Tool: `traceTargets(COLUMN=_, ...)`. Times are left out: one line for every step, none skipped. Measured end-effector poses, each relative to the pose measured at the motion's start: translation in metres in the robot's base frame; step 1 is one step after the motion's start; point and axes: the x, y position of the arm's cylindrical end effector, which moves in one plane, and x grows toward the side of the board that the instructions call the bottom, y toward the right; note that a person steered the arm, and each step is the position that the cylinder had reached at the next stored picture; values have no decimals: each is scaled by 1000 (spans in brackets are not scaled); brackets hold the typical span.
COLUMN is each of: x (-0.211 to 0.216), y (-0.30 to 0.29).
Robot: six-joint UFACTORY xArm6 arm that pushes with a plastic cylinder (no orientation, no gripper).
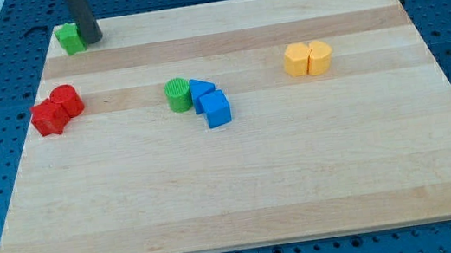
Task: Move green circle to green star
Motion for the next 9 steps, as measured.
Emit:
traceTargets(x=19, y=63)
traceTargets(x=57, y=136)
traceTargets(x=112, y=168)
traceTargets(x=145, y=170)
traceTargets(x=164, y=147)
traceTargets(x=173, y=118)
traceTargets(x=196, y=115)
traceTargets(x=221, y=109)
traceTargets(x=214, y=97)
